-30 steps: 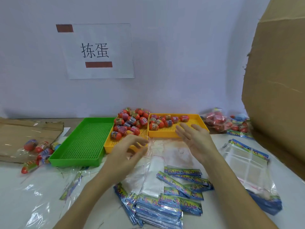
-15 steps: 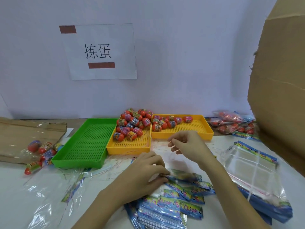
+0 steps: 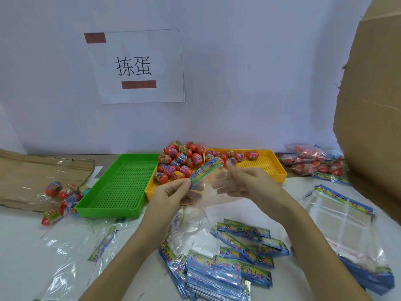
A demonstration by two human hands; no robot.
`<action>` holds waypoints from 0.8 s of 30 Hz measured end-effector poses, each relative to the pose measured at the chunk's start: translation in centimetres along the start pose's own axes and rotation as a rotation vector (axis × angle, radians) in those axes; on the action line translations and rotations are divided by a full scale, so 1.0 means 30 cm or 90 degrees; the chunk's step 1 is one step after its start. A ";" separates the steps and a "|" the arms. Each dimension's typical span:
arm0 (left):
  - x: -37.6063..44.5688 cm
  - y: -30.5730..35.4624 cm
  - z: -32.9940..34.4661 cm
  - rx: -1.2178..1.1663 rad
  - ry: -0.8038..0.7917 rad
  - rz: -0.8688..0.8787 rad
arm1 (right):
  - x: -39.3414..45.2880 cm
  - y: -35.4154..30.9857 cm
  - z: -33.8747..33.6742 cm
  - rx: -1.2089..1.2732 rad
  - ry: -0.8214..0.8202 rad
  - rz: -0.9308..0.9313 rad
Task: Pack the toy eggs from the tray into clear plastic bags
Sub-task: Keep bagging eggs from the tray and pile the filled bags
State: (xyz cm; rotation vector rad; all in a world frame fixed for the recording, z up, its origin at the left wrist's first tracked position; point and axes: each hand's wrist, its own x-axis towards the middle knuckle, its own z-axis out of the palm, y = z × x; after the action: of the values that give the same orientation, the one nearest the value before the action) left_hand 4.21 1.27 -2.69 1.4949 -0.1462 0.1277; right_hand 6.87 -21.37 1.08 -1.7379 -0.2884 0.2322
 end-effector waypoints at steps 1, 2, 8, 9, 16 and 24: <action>0.002 0.001 -0.001 -0.006 -0.010 -0.001 | -0.005 0.008 -0.004 -0.049 -0.012 -0.025; 0.002 0.000 -0.002 0.005 -0.027 0.005 | -0.006 0.014 -0.007 -0.091 -0.001 -0.039; -0.013 -0.001 -0.002 0.166 -0.114 0.095 | 0.012 0.059 -0.005 -0.262 0.104 -0.038; -0.015 -0.002 0.000 0.187 -0.117 0.113 | 0.013 0.065 -0.008 -0.337 0.136 -0.039; 0.012 0.015 -0.021 -0.042 0.098 0.107 | 0.006 0.055 -0.030 -0.494 0.204 -0.024; 0.021 0.081 -0.044 -0.312 0.084 0.020 | 0.016 0.013 0.038 -0.082 0.397 -0.288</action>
State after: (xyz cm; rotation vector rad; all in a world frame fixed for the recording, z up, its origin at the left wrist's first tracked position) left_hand 4.42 2.76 -0.29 0.9933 -0.0865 0.2000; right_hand 6.99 -20.24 0.48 -1.7285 -0.2294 -0.6588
